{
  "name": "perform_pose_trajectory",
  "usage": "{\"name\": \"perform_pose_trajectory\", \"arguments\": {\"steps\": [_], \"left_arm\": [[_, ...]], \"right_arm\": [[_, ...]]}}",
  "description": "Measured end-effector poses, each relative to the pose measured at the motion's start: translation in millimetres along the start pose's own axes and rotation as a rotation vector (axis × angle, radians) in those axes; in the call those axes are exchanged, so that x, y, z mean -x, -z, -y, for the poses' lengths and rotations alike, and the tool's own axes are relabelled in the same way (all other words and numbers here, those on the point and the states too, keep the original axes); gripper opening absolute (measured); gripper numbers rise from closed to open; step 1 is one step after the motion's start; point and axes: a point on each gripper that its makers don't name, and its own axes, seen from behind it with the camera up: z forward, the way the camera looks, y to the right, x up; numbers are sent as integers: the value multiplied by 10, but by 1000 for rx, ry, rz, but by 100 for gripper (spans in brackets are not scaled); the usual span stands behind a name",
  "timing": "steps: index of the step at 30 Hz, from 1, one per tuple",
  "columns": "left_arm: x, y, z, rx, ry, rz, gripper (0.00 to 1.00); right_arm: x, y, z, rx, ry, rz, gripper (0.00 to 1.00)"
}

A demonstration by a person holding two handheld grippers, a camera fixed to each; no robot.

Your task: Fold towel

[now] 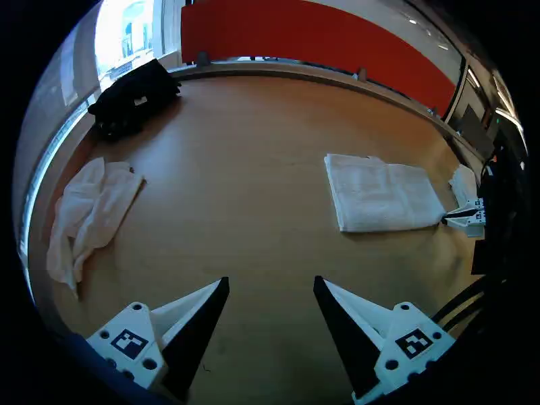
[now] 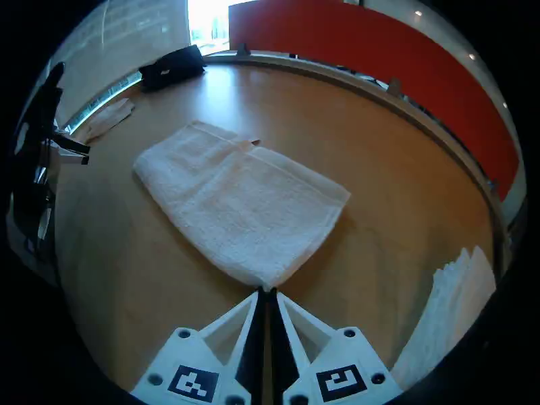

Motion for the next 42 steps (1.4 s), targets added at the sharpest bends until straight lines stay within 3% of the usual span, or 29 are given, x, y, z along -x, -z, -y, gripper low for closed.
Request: {"name": "perform_pose_trajectory", "arguments": {"steps": [11, 27, 42], "left_arm": [[-7, 24, 10, 2, 9, -7, 93], [-4, 67, 3, 5, 31, -24, 93], [-22, 97, 3, 10, 33, -33, 93]], "right_arm": [[-432, 130, 28, 2, 45, -62, 3], [-1297, 193, 229, -16, 183, -161, 3], [-1581, 189, 365, -42, 240, -180, 3]]}}
